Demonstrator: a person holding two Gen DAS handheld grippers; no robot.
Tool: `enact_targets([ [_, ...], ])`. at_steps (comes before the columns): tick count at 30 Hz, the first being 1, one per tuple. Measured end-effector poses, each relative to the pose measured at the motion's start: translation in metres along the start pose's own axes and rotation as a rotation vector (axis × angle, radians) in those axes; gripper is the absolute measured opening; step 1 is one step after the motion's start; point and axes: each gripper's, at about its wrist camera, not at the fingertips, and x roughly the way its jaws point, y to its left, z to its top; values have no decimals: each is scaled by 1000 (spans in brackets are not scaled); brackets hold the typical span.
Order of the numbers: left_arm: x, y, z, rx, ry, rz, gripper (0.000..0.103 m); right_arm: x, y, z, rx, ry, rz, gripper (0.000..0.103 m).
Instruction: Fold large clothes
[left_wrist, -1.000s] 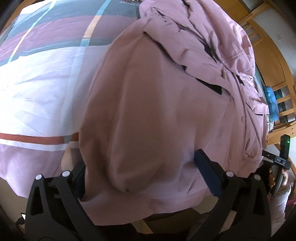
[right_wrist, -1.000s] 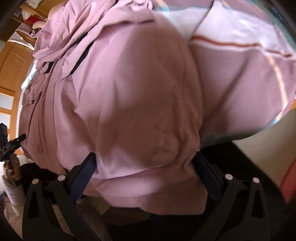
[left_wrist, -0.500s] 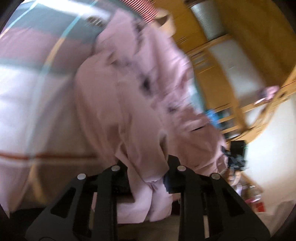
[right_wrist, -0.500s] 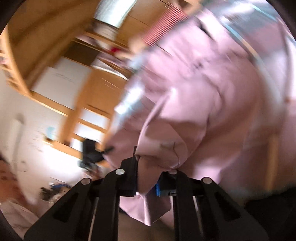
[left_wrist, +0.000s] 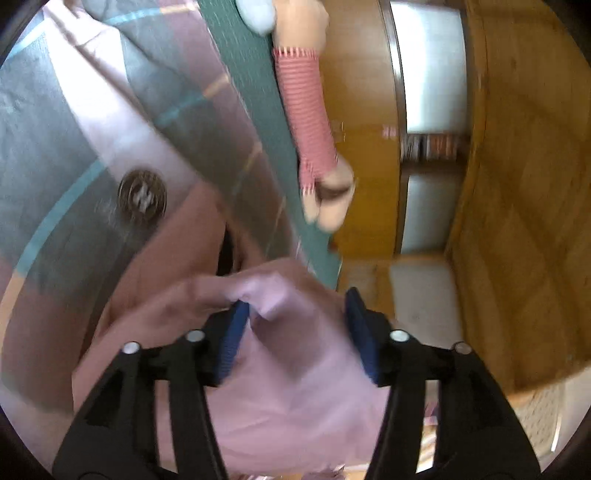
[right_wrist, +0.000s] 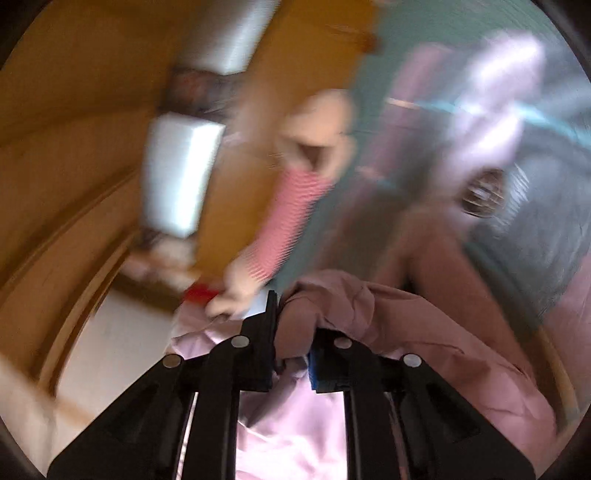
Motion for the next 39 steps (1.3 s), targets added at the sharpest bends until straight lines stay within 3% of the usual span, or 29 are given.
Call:
enact_targets([
  [2, -12, 5, -9, 26, -79, 61, 81, 23, -35, 3, 45, 17, -55, 16],
  [5, -24, -9, -60, 228, -88, 150, 86, 35, -59, 6, 71, 53, -35, 19],
  [6, -20, -13, -79, 274, -50, 193, 87, 35, -61, 8, 80, 62, -24, 20],
  [8, -5, -17, -116, 395, 82, 188, 87, 31, -57, 10, 91, 80, -13, 24],
  [10, 22, -14, -158, 530, 177, 288, 87, 21, -39, 13, 58, 86, -13, 32],
  [11, 34, -12, -168, 571, 206, 342, 87, 18, -32, 16, 36, 85, -16, 42],
  [12, 50, -8, -179, 620, 229, 412, 87, 6, -20, 15, 0, 77, -13, 60],
  [13, 58, -5, -180, 643, 225, 449, 87, -11, -2, 11, -70, 34, -21, 70],
  [14, 67, -3, -181, 666, 215, 491, 87, -27, 16, 10, -128, -27, -58, 95],
  [15, 71, -3, -179, 676, 209, 510, 87, -42, 31, 2, -200, -102, -86, 102],
  [16, 75, -3, -177, 683, 203, 524, 87, -62, 53, -11, -313, -154, -86, 102],
  [18, 77, -6, -170, 693, 187, 523, 87, -73, 83, -41, -477, -138, -119, 102],
  [21, 76, -8, -161, 684, 139, 533, 88, -67, 125, -129, -831, 12, -178, 98],
  [22, 76, -8, -160, 681, 131, 534, 88, -55, 134, -172, -970, 81, -215, 96],
  [25, 80, -11, -160, 691, 109, 547, 88, -9, 135, -256, -1182, 263, -260, 73],
  [26, 81, -9, -158, 700, 102, 555, 88, 5, 133, -270, -1216, 301, -276, 63],
  [27, 80, -11, -161, 720, 91, 571, 88, 25, 130, -283, -1262, 318, -313, 60],
  [30, 77, -14, -170, 782, 60, 619, 88, 72, 129, -277, -1280, 198, -452, 61],
  [31, 76, -15, -171, 798, 46, 633, 88, 87, 125, -261, -1214, 189, -469, 63],
  [32, 72, -13, -171, 807, 36, 641, 89, 98, 120, -245, -1146, 183, -471, 72],
  [34, 72, -14, -170, 831, 16, 674, 90, 117, 111, -215, -1023, 172, -467, 76],
  [37, 71, -17, -173, 884, -1, 710, 93, 138, 108, -198, -1047, 86, -525, 76],
  [39, 71, -17, -176, 925, -10, 733, 94, 153, 104, -193, -1052, 73, -551, 78],
])
